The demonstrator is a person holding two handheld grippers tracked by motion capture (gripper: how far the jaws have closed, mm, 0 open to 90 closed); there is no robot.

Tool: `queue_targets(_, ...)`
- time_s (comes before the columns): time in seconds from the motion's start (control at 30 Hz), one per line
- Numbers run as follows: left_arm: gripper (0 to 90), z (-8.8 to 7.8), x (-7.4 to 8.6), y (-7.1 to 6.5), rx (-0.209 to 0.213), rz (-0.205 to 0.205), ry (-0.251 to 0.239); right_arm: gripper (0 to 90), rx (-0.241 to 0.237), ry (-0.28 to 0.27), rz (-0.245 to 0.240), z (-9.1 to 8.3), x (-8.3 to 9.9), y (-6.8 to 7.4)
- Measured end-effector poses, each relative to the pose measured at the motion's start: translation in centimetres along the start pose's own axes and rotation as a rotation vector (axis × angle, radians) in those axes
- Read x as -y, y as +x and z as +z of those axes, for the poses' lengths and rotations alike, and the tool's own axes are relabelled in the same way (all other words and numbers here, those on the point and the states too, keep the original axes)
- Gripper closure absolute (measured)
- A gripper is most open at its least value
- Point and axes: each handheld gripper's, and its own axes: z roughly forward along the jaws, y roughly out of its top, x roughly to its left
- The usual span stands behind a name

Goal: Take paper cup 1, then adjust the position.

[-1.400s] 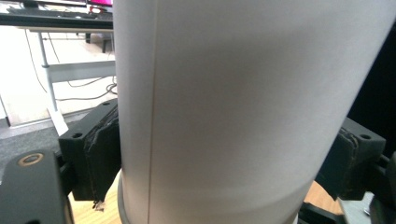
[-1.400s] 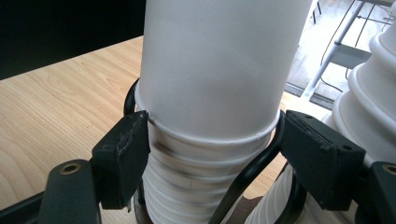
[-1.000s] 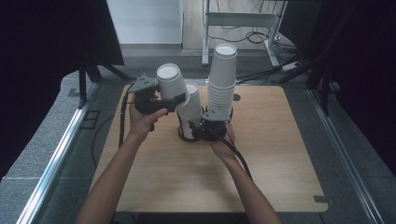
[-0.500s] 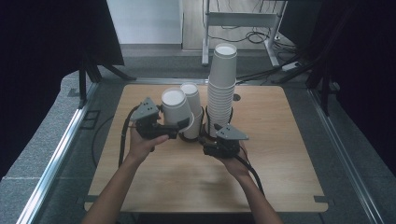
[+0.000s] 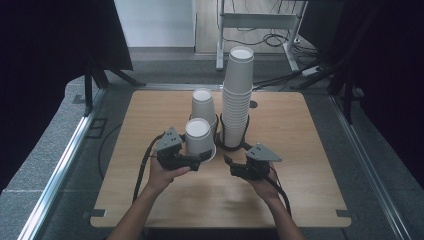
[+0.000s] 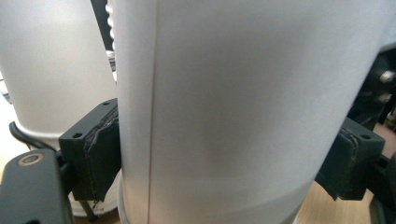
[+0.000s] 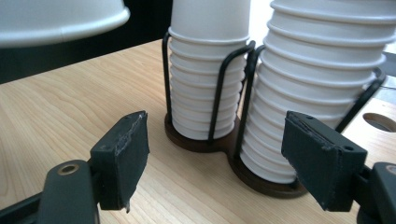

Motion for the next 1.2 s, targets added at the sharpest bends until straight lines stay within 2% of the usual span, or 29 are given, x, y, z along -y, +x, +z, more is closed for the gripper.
queue_targets(0.13, 13.7, 0.0, 1.0, -0.2, 0.007, -0.014, 0.001, 23.2, 0.011, 0.007, 0.004, -0.4, 0.5, -0.6)
queue_targets(0.33, 13.7, 0.1, 2.1, -0.3, 0.007, 0.018, 0.037, 23.3, 0.017, 0.005, 0.016, -0.8, 0.9, -1.3)
queue_targets(0.5, 13.7, 0.3, 3.2, -0.3, 0.007, 0.026, 0.073, 23.4, 0.022, -0.021, 0.051, -1.3, 0.8, -1.9)
queue_targets(0.63, 13.7, 0.5, 3.7, -0.4, 0.008, 0.026, 0.087, 23.4, 0.025, -0.027, 0.051, -1.5, 0.8, -2.2)
queue_targets(0.87, 13.6, 1.0, 4.6, -0.7, -0.005, 0.049, 0.134, 23.3, 0.010, -0.028, 0.042, -1.5, 0.8, -1.9)
queue_targets(1.13, 13.6, 1.1, 4.9, -0.6, -0.002, 0.048, 0.156, 23.3, 0.006, -0.042, 0.044, -1.9, 0.6, -2.0)
queue_targets(1.2, 13.6, 1.1, 4.9, -0.6, -0.017, 0.057, 0.160, 23.5, 0.000, -0.057, 0.054, -2.2, 0.4, -2.0)
